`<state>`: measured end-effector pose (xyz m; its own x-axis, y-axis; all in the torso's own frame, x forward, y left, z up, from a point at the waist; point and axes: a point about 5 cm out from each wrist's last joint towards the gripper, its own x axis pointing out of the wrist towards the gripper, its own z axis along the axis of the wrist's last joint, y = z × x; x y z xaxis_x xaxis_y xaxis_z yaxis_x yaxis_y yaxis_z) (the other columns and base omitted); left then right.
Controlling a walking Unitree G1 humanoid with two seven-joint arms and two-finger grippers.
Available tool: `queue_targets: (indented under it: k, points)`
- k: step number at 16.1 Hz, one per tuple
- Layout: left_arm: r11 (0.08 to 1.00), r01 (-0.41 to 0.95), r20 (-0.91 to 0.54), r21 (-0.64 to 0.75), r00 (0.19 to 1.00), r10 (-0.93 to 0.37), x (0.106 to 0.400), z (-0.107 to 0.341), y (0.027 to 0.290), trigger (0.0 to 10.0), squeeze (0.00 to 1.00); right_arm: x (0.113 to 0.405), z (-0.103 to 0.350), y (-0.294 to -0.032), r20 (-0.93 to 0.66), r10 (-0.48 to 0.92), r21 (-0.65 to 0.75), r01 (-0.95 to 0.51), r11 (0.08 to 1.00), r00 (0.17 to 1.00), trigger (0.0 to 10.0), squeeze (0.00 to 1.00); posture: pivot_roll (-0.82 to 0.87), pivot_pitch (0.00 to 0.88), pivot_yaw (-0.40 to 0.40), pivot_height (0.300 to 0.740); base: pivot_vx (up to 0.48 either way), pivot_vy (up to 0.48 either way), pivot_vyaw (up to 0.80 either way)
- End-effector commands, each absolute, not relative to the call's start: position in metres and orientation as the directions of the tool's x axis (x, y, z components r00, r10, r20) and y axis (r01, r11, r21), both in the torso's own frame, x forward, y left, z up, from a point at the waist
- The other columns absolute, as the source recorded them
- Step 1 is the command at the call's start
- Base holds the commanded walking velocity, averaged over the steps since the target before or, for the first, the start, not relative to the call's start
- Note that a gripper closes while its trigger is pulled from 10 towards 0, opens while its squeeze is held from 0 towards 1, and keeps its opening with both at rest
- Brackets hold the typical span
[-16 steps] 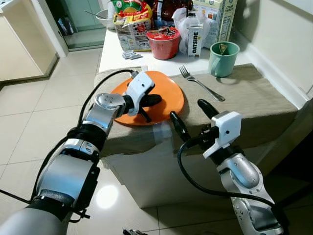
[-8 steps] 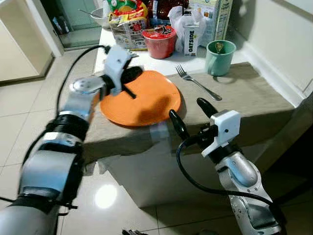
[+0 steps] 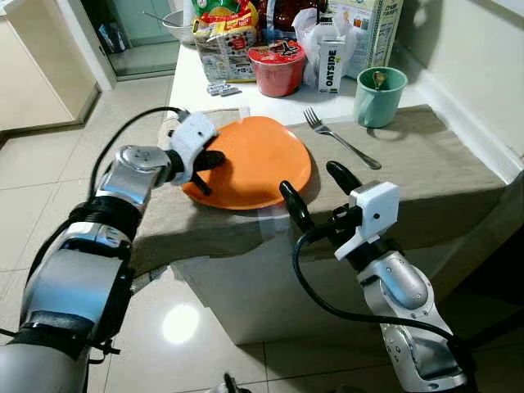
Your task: Setting the table
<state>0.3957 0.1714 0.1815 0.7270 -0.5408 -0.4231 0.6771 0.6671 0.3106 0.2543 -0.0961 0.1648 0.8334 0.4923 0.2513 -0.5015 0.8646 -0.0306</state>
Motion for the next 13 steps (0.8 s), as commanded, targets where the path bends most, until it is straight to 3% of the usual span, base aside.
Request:
queue_targets:
  k: [1,8,13]
  points:
    - [0.640,0.698,-0.450,0.320,0.707,-0.546,0.397,0.185,0.170,10.0,0.00,0.254,0.163,-0.093,0.246,0.501,-0.032,-0.509,0.860,0.830,10.0,0.00,-0.15,0.048,0.141,0.740,0.000,0.000,0.00]
    - [0.572,0.768,-0.474,0.289,0.634,-0.611,0.397,0.185,0.143,10.0,0.00,0.253,0.162,-0.095,0.237,0.502,-0.038,-0.509,0.860,0.832,10.0,0.00,-0.16,0.051,0.145,0.740,0.000,0.000,0.00]
    - [0.614,0.731,-0.427,0.299,0.678,-0.599,0.400,0.190,0.142,10.0,0.00,0.253,0.162,-0.095,0.234,0.500,-0.039,-0.506,0.861,0.833,10.0,0.00,-0.17,0.053,0.145,0.740,0.000,0.000,0.00]
